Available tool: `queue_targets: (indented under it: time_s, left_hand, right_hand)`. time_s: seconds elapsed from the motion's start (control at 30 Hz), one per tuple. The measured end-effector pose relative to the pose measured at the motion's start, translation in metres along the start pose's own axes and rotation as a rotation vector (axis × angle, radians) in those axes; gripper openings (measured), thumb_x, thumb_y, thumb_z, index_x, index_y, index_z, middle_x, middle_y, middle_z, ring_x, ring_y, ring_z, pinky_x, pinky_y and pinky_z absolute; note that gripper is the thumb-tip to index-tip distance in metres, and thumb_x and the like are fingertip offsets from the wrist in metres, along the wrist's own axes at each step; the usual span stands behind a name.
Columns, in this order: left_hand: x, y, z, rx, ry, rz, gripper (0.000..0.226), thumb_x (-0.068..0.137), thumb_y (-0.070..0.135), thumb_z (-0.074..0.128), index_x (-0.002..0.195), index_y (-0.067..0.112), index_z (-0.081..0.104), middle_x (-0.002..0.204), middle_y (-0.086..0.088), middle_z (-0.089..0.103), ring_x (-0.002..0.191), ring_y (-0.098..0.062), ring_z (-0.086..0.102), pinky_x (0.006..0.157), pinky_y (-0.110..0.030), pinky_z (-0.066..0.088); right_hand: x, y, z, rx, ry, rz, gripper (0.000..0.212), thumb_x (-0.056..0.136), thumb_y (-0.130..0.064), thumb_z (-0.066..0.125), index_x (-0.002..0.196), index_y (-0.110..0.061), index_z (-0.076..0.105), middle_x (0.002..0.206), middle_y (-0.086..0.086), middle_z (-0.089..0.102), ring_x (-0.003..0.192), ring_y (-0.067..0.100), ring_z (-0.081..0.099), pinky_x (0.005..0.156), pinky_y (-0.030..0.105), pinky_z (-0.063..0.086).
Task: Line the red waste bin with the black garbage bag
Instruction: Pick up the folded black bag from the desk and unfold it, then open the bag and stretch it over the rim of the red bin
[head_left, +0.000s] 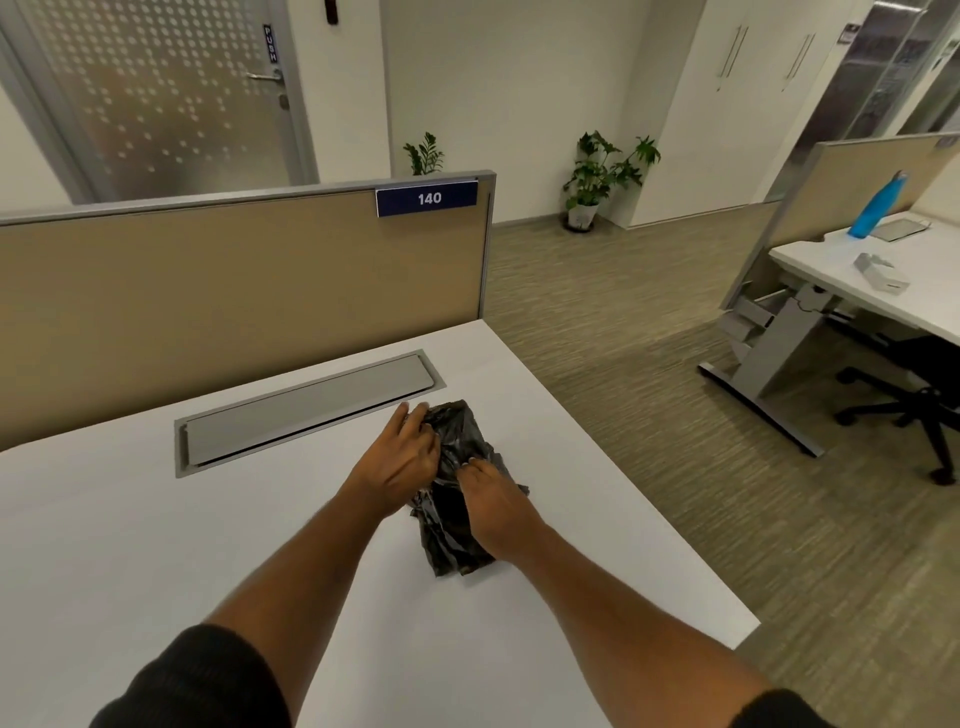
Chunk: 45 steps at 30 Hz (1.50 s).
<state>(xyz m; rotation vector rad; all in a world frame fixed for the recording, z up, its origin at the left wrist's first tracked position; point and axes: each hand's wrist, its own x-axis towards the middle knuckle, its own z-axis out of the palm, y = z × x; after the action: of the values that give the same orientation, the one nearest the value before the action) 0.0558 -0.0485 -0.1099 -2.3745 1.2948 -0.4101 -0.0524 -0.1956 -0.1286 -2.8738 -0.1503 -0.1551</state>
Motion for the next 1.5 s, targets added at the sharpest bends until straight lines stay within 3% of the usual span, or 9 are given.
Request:
queue_targets:
  time_s: [0.3, 0.43, 0.53, 0.73, 0.87, 1.0, 1.2, 1.37, 1.5]
  left_hand:
    - [0.004, 0.007, -0.068, -0.413, 0.187, -0.093, 0.032, 0.088, 0.019, 0.053, 0.119, 0.014, 0.056, 0.11, -0.01, 0.067, 0.103, -0.029, 0.06, 0.092, -0.038, 0.042]
    - [-0.004, 0.026, -0.112, -0.568, 0.296, -0.169, 0.02, 0.083, 0.017, 0.061, 0.102, 0.01, 0.056, 0.089, -0.014, 0.069, 0.074, -0.032, 0.061, 0.057, -0.035, 0.042]
    - [-0.014, 0.052, -0.145, -0.869, 0.345, -0.278, 0.011, 0.086, 0.024, 0.051, 0.093, 0.015, 0.053, 0.081, -0.006, 0.064, 0.068, -0.029, 0.056, 0.056, -0.031, 0.036]
    - [-0.039, 0.149, -0.202, -1.763, 0.052, -0.255, 0.029, 0.095, 0.022, 0.049, 0.113, 0.004, 0.062, 0.114, -0.018, 0.068, 0.102, -0.031, 0.064, 0.092, -0.042, 0.051]
    - [-0.078, 0.234, -0.218, -2.103, -0.217, -0.159, 0.031, 0.098, 0.031, 0.043, 0.102, 0.011, 0.067, 0.092, -0.002, 0.076, 0.084, -0.017, 0.072, 0.068, -0.023, 0.055]
    - [-0.112, 0.316, -0.217, -2.325, -0.404, -0.156, 0.034, 0.098, 0.038, 0.04, 0.1, 0.017, 0.066, 0.093, -0.001, 0.077, 0.086, -0.017, 0.073, 0.067, -0.025, 0.058]
    - [-0.14, 0.418, -0.195, -2.33, -0.705, -0.294, 0.033, 0.099, 0.031, 0.041, 0.106, 0.008, 0.064, 0.092, -0.007, 0.076, 0.083, -0.021, 0.073, 0.069, -0.033, 0.056]
    - [-0.146, 0.483, -0.171, -2.132, -0.733, -0.356, 0.026, 0.097, 0.013, 0.044, 0.085, 0.002, 0.063, 0.06, 0.0, 0.073, 0.055, -0.012, 0.07, 0.047, -0.021, 0.053]
    - [-0.152, 0.539, -0.128, -1.846, -0.654, -0.424, 0.03, 0.095, 0.015, 0.049, 0.075, -0.003, 0.063, 0.068, -0.011, 0.069, 0.069, -0.021, 0.068, 0.057, -0.031, 0.052]
  right_hand:
    - [-0.022, -0.009, -0.096, 0.22, 0.363, -0.007, 0.033, 0.091, -0.006, 0.048, 0.12, 0.007, 0.057, 0.117, 0.027, 0.063, 0.111, 0.038, 0.059, 0.1, 0.047, 0.046]
    - [-0.07, -0.019, -0.141, 0.341, 0.506, 0.157, 0.058, 0.089, -0.032, 0.056, 0.133, 0.003, 0.043, 0.132, 0.024, 0.053, 0.123, 0.035, 0.049, 0.104, 0.041, 0.039]
    - [-0.117, -0.025, -0.156, 0.522, 0.787, 0.405, 0.069, 0.088, -0.041, 0.051, 0.137, 0.004, 0.033, 0.139, 0.025, 0.044, 0.128, 0.035, 0.042, 0.106, 0.045, 0.036]
    - [-0.222, -0.032, -0.15, 1.283, 0.766, 0.851, 0.042, 0.088, -0.01, 0.059, 0.125, -0.008, 0.039, 0.121, 0.019, 0.056, 0.106, 0.031, 0.058, 0.089, 0.047, 0.049]
    - [-0.3, -0.039, -0.132, 1.238, 0.743, 0.922, 0.015, 0.079, -0.017, 0.066, 0.093, -0.015, 0.071, 0.098, 0.019, 0.072, 0.09, 0.033, 0.069, 0.077, 0.047, 0.056]
    - [-0.386, -0.031, -0.111, 1.07, 0.821, 1.116, 0.015, 0.077, -0.017, 0.072, 0.065, -0.024, 0.069, 0.074, -0.001, 0.072, 0.078, 0.022, 0.069, 0.069, 0.035, 0.056]
    - [-0.498, -0.003, -0.077, 0.856, 0.754, 1.312, 0.014, 0.078, -0.02, 0.074, 0.069, -0.015, 0.065, 0.072, 0.006, 0.067, 0.067, 0.02, 0.063, 0.06, 0.03, 0.045]
    - [-0.564, 0.037, -0.034, 0.789, 0.681, 1.456, 0.032, 0.085, -0.023, 0.066, 0.057, -0.012, 0.053, 0.058, 0.006, 0.054, 0.056, 0.018, 0.051, 0.053, 0.029, 0.035]
    - [-0.618, 0.086, 0.015, 0.756, 0.532, 1.624, 0.045, 0.092, -0.027, 0.057, 0.051, -0.011, 0.046, 0.053, 0.004, 0.044, 0.054, 0.018, 0.044, 0.058, 0.031, 0.029]
